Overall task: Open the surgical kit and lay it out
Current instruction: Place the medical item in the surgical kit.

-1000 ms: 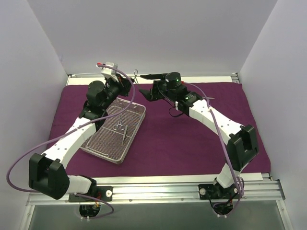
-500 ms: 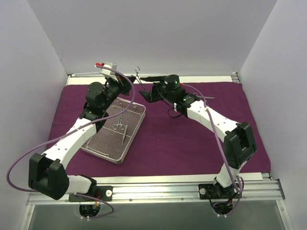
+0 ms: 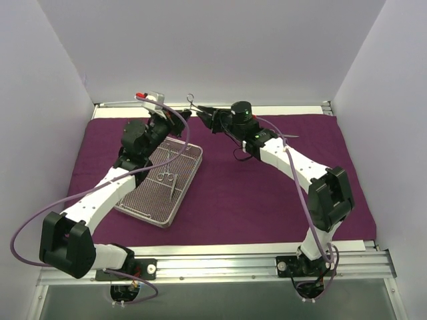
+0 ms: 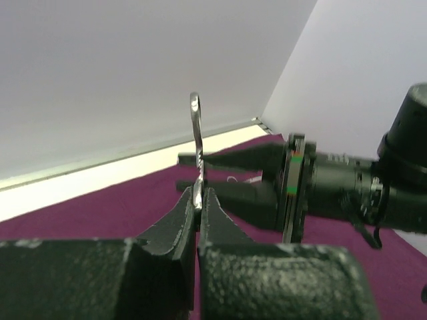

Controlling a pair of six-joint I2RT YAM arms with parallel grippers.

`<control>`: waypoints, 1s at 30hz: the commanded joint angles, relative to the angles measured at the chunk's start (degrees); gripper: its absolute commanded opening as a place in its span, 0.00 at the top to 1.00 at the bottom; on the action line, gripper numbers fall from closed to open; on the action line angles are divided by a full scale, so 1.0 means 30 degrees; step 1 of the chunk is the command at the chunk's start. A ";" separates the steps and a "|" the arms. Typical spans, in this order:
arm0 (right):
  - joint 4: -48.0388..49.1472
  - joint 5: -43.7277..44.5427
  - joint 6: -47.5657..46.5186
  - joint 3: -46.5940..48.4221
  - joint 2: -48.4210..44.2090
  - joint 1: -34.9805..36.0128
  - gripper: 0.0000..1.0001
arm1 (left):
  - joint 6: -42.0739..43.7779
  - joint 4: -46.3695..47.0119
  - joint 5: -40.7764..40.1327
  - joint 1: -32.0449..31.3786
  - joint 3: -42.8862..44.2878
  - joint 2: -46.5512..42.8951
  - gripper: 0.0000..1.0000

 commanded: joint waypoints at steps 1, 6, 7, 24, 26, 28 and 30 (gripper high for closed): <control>0.1385 -0.0141 0.7352 0.0548 0.0004 0.0225 0.92 | 0.0173 0.1154 0.1203 -0.0142 -0.0281 -0.0293 0.96; 0.1503 -0.0111 0.7615 0.0372 -0.0025 0.0225 1.00 | 0.0173 0.0773 0.1263 -0.0142 -0.0924 -0.0351 0.77; 0.1533 -0.0082 0.7645 0.0372 -0.0026 0.0138 1.00 | 0.0173 0.0715 0.1175 -0.0142 -0.1042 -0.0439 0.64; -0.8713 -0.0493 -0.1831 0.2187 -0.0142 -0.6653 1.00 | -0.0090 -0.8971 -0.3362 0.0706 0.1091 -0.2520 0.06; -1.0445 -0.0201 -0.3100 0.2188 -0.0230 -0.7767 1.00 | 0.0635 -1.2605 -0.3717 0.1379 0.2230 -0.2315 0.06; -1.2020 0.0268 -0.5092 0.2304 -0.0144 -0.9233 1.00 | 0.1603 -1.4894 -0.4270 0.1528 0.2675 -0.2110 0.06; -1.3693 0.0735 -0.7339 0.3268 0.0529 -1.0432 1.00 | 0.2544 -1.5921 -0.5003 0.1499 0.2591 -0.2284 0.06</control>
